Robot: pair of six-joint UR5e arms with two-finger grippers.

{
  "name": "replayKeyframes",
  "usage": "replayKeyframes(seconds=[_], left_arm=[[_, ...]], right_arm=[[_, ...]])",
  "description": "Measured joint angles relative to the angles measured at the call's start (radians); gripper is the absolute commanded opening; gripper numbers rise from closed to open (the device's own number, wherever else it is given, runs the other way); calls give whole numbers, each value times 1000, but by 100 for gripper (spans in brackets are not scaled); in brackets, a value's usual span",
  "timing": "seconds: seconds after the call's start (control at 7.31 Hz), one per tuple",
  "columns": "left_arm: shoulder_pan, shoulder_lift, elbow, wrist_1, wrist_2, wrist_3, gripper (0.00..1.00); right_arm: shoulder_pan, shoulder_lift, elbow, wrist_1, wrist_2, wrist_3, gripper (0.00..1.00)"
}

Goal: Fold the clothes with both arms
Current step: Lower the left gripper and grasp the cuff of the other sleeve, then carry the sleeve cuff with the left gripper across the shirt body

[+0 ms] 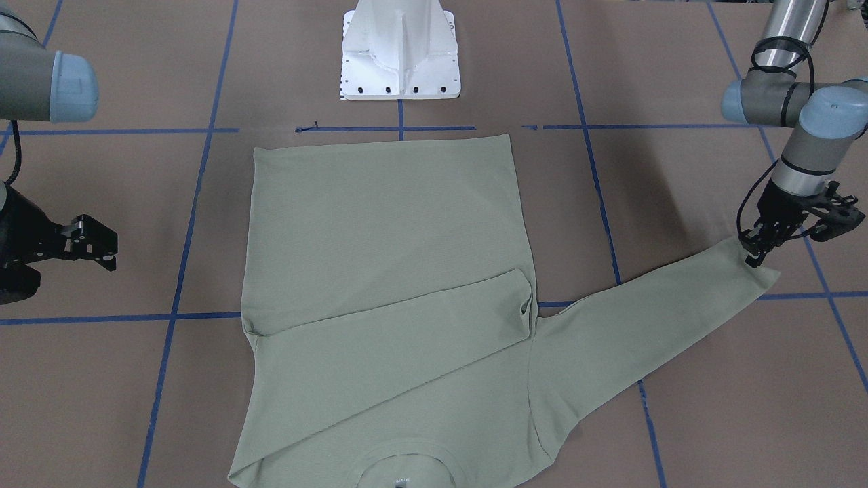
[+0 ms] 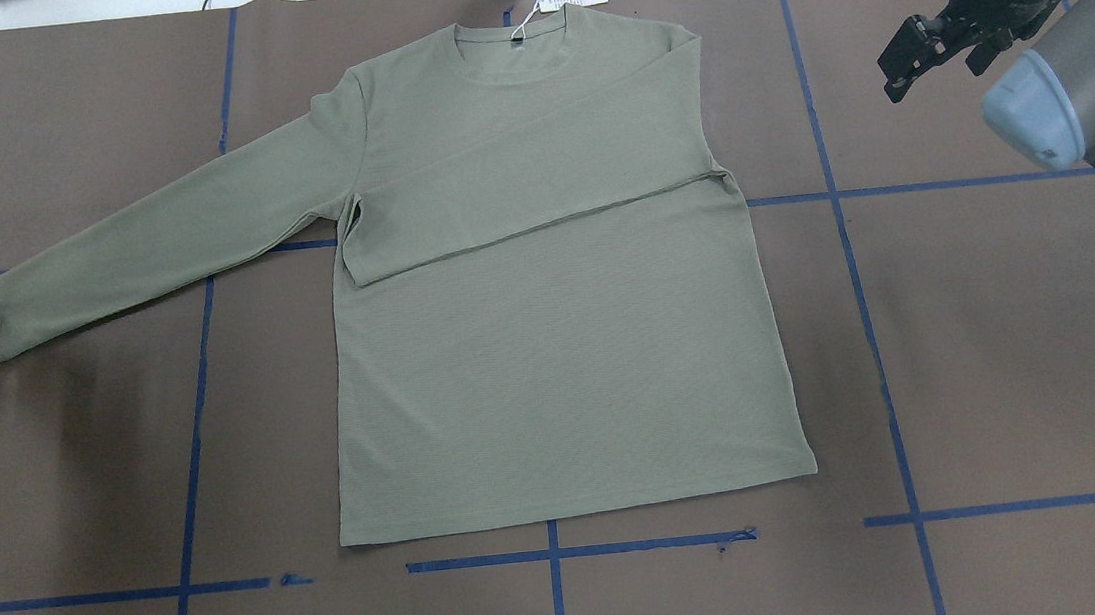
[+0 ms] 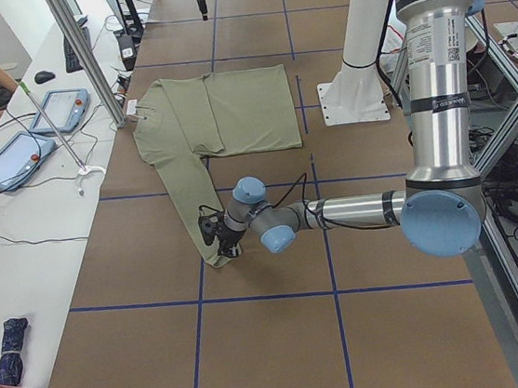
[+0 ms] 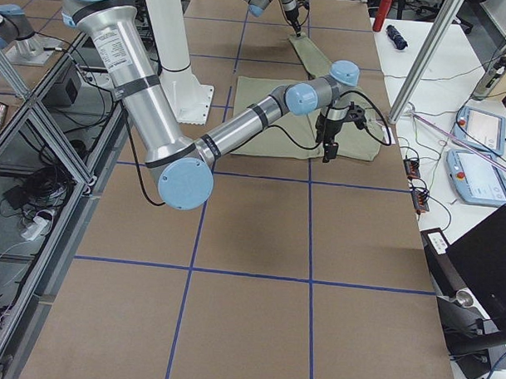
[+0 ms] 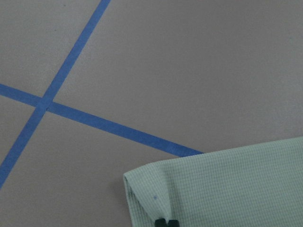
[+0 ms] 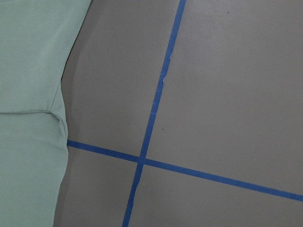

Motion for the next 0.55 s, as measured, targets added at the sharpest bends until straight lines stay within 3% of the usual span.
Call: replayKeyframes(seconds=[0.27, 0.55], left_arm=[[-1, -21, -49, 38, -46, -5, 0], [0, -114, -118, 197, -56, -43, 0]], right_arm=[[7, -16, 11, 1, 8, 0, 100], [14, -41, 26, 1, 10, 0, 100]])
